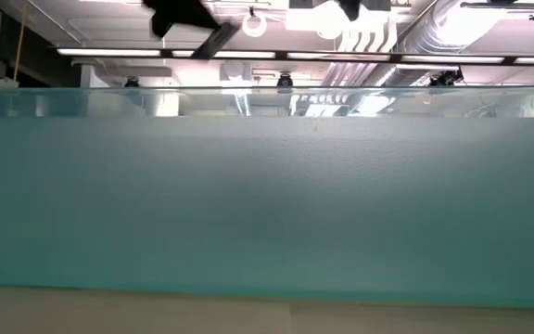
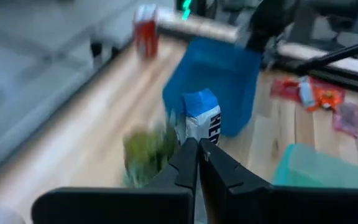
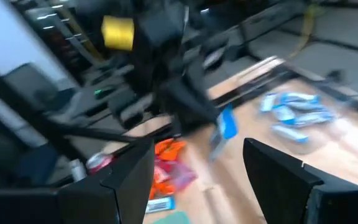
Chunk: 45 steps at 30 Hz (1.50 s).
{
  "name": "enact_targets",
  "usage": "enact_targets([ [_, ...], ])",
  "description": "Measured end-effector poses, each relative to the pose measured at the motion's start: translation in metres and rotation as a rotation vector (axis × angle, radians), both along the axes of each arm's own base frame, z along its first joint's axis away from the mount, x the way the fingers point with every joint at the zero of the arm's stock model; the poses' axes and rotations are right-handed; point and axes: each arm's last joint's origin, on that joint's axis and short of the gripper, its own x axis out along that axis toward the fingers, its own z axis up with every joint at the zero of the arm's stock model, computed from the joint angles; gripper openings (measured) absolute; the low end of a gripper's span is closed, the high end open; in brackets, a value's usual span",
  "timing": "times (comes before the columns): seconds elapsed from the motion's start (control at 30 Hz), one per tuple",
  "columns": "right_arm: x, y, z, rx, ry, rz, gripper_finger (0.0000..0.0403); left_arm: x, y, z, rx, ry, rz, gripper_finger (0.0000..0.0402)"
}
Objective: Sort candy
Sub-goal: Put the white chocolate bar into the transparent bin
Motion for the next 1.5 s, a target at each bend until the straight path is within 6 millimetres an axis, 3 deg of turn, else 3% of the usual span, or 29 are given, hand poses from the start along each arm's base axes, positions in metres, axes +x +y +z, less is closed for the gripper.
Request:
enact_targets([
  [0.2, 0.022, -0.003, -0.019, -0.110, 0.039, 0.032, 0.0240, 0.012, 0.001, 0.019, 0.275, 0.058, -0.137, 0.0000],
  [0.47, 0.034, -0.009, -0.036, -0.317, 0.135, -0.066, 0.0240, 0.034, 0.000, 0.004, 0.381, 0.147, -0.214, 0.0000],
  [0.57, 0.033, -0.010, -0.036, -0.353, 0.152, -0.101, 0.0240, 0.033, 0.003, 0.000, 0.431, 0.216, -0.124, 0.0000],
  [0.7, 0.029, -0.011, -0.032, -0.366, 0.154, -0.133, 0.0240, 0.017, 0.023, -0.002, 0.530, 0.374, 0.201, 0.0000],
  [0.87, 0.026, -0.012, -0.031, -0.389, 0.166, -0.150, 0.0240, -0.005, 0.075, -0.022, 0.347, 0.487, 0.467, 0.0000],
  [1.07, 0.020, -0.012, -0.025, -0.387, 0.158, -0.153, 0.0240, -0.036, 0.130, -0.084, -0.028, 0.480, 0.693, 0.0000],
  [1.13, 0.018, -0.012, -0.023, -0.387, 0.156, -0.157, 0.0240, -0.047, 0.135, -0.102, -0.161, 0.470, 0.747, 0.0000],
  [1.27, 0.017, -0.013, -0.022, -0.390, 0.157, -0.172, 0.0240, -0.059, 0.138, -0.120, -0.260, 0.449, 0.863, 0.0000],
  [1.5, 0.017, -0.013, -0.022, -0.393, 0.157, -0.176, 0.0240, -0.068, 0.141, -0.124, -0.315, 0.488, 0.896, 0.0027],
])
